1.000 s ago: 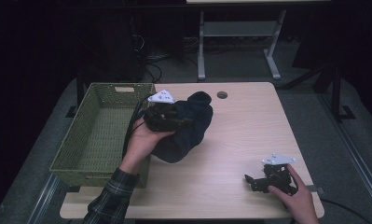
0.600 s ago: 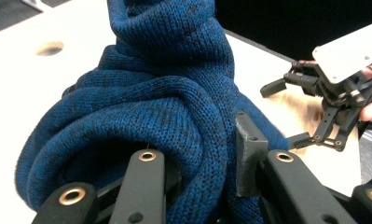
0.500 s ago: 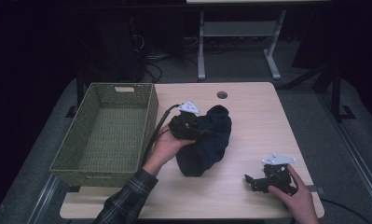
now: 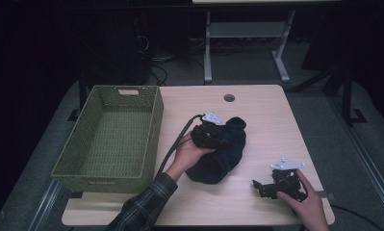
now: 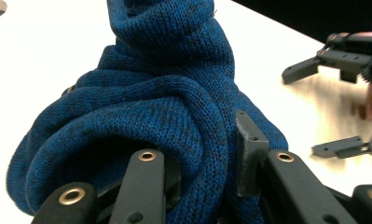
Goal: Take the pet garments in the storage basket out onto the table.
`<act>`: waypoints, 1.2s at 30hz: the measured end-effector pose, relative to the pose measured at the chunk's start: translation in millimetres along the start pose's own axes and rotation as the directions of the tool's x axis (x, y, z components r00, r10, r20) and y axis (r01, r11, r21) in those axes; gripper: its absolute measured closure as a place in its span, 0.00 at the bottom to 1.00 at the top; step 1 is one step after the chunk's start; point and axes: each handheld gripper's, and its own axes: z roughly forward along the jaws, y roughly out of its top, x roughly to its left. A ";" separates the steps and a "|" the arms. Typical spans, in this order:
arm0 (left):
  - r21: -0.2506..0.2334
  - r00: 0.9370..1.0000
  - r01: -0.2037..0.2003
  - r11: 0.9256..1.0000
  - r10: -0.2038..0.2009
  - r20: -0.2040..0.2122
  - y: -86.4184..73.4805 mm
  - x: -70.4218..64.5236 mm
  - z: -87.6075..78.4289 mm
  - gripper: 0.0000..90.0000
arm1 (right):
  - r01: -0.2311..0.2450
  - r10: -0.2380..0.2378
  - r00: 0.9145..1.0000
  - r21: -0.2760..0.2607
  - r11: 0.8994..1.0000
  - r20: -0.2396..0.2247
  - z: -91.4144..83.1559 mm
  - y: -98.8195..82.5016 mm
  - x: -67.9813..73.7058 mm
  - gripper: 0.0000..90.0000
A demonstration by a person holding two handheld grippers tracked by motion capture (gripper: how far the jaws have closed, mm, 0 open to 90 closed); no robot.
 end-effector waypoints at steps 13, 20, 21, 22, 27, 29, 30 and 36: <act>0.009 1.000 -0.013 1.000 0.013 -0.015 -9.8 0.6 6.9 0.47 | -0.003 0.003 1.000 0.003 1.000 0.000 -0.1 -0.1 0.3 0.00; -0.027 0.999 -0.019 0.999 0.018 -0.037 -7.5 -3.5 -10.2 0.25 | -0.005 0.005 1.000 0.002 1.000 -0.002 -0.2 -0.1 0.5 0.00; -0.033 0.999 -0.021 0.999 0.020 -0.043 -6.8 -4.4 -13.3 0.23 | -0.005 0.005 1.000 0.002 1.000 -0.001 -0.2 -0.1 0.5 0.00; -0.041 0.999 -0.018 0.999 0.016 -0.046 -6.7 -5.8 -16.0 0.21 | -0.003 0.003 1.000 0.003 1.000 0.000 -0.2 -0.1 0.4 0.00; -0.059 0.998 -0.031 0.998 0.027 -0.060 -9.4 -9.5 -29.7 0.16 | -0.003 0.003 1.000 0.003 1.000 0.000 -0.2 -0.1 0.4 0.00; -0.075 0.998 -0.022 0.997 0.017 -0.063 -12.4 -10.1 -34.9 0.16 | -0.003 0.003 1.000 0.003 1.000 0.000 -0.2 -0.1 0.4 0.00; -0.076 0.998 -0.020 0.997 0.015 -0.069 -13.6 -10.1 -37.0 0.15 | -0.003 0.003 1.000 0.003 1.000 0.000 -0.2 -0.1 0.4 0.00; -0.080 0.997 -0.023 0.997 0.017 -0.076 -19.7 -10.9 -47.6 0.15 | 0.001 -0.001 1.000 0.000 1.000 0.001 0.0 -0.1 0.1 0.00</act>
